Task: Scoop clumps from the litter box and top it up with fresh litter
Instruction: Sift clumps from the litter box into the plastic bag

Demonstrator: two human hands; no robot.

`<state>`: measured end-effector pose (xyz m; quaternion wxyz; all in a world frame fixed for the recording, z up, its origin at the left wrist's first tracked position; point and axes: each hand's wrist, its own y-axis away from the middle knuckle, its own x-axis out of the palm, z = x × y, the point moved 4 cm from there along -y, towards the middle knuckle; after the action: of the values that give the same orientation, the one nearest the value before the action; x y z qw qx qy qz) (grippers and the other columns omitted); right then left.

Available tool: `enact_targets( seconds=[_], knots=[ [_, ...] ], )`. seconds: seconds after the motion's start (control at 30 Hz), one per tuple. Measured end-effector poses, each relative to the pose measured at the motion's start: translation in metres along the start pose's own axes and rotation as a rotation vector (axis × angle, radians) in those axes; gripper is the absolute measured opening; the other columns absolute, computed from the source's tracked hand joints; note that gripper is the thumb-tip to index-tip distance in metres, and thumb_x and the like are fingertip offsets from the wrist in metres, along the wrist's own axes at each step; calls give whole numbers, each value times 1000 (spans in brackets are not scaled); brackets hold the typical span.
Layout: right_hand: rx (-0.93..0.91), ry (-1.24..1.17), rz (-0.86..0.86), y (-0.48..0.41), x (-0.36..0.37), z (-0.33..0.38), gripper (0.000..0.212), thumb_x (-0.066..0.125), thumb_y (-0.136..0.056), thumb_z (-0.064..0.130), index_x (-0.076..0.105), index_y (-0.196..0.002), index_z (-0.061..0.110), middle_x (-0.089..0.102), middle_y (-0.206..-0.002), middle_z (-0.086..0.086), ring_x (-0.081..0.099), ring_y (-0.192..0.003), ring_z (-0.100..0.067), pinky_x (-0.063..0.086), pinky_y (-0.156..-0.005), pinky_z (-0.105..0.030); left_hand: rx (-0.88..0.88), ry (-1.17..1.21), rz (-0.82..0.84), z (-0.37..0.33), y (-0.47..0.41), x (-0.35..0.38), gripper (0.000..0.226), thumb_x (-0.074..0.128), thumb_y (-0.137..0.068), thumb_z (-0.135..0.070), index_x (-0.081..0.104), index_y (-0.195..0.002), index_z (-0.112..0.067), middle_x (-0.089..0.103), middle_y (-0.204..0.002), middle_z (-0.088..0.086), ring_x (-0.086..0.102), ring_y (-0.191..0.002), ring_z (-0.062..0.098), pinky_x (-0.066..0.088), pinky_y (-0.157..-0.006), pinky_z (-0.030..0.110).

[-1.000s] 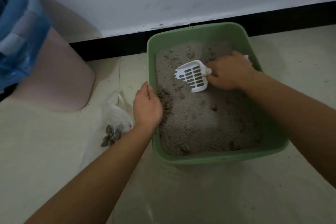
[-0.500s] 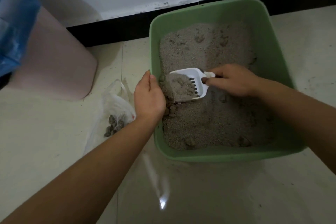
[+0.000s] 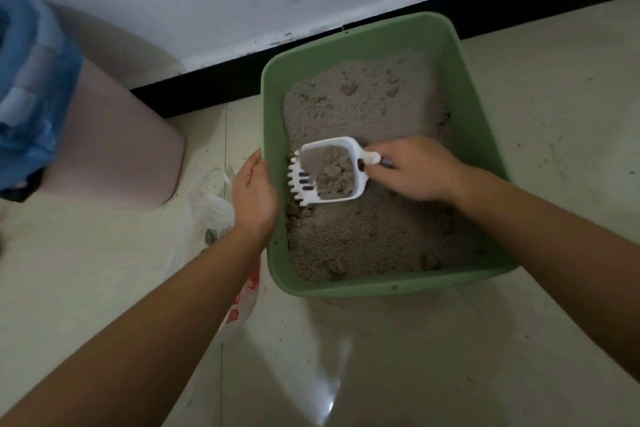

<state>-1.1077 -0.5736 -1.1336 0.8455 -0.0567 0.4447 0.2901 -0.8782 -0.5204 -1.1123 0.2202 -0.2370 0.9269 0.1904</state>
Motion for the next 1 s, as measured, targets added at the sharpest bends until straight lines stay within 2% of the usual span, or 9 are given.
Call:
enact_targets(
  seconds=[0.13,0.3,0.37,0.43,0.5,0.6,0.7,0.8,1.0],
  knots=[
    [-26,77,21,-1,2,10,35,44,-98,44,43,-67,28,51,-66,5,48,-60,-15,29,-53,-27,-17,6,-30,-10,11,2,40,37,-104,-23,51,-139,-14,51,-128,-10,46,-117,9,32,-99,21],
    [-71,137,2,13,-3,12,26,44,-95,44,56,-79,28,51,-65,7,50,-59,-16,29,-52,-29,36,-36,-58,-11,12,2,35,36,-102,-17,60,-127,-13,57,-111,-8,55,-96,7,40,-75,8],
    [-98,151,24,16,4,19,26,45,-95,43,60,-84,25,51,-65,6,49,-59,-17,28,-50,-29,38,-66,-55,-8,9,1,36,36,-101,-19,59,-128,-12,56,-115,-9,54,-103,9,43,-89,16],
    [-75,159,-11,19,-1,16,28,44,-95,44,53,-76,26,50,-65,6,50,-60,-20,31,-51,-30,61,-132,-34,-8,5,2,41,35,-98,-24,62,-126,-11,61,-123,-4,57,-111,18,43,-104,34],
    [-55,187,-17,19,-6,19,27,45,-95,45,53,-77,27,54,-69,4,53,-65,-22,35,-55,-30,61,-223,16,-10,2,-4,42,34,-96,-23,63,-122,-10,66,-119,7,62,-107,25,50,-97,41],
    [-18,167,31,23,-4,31,26,47,-95,42,54,-76,26,55,-70,3,53,-66,-20,36,-56,-30,-61,-306,270,-24,-4,-15,32,39,-95,-9,66,-109,-4,70,-102,12,68,-83,24,57,-64,31],
    [39,72,16,27,-2,41,33,47,-98,42,60,-79,18,60,-72,-5,54,-66,-22,35,-57,-31,-153,-308,539,-38,3,-35,32,40,-93,-4,70,-105,-3,74,-99,10,71,-89,28,61,-75,37],
    [131,56,33,35,-3,43,37,48,-99,42,55,-76,13,61,-77,-10,54,-69,-26,33,-57,-33,-127,-335,683,-36,6,-48,35,39,-95,-4,70,-108,-8,74,-101,8,69,-87,26,59,-83,37],
    [214,194,37,60,-5,60,43,43,-99,51,63,-84,16,64,-81,-8,60,-73,-26,49,-65,-36,-31,-114,520,-15,8,-49,37,39,-91,1,70,-107,-10,72,-96,18,65,-68,25,54,-60,33]
  ],
)
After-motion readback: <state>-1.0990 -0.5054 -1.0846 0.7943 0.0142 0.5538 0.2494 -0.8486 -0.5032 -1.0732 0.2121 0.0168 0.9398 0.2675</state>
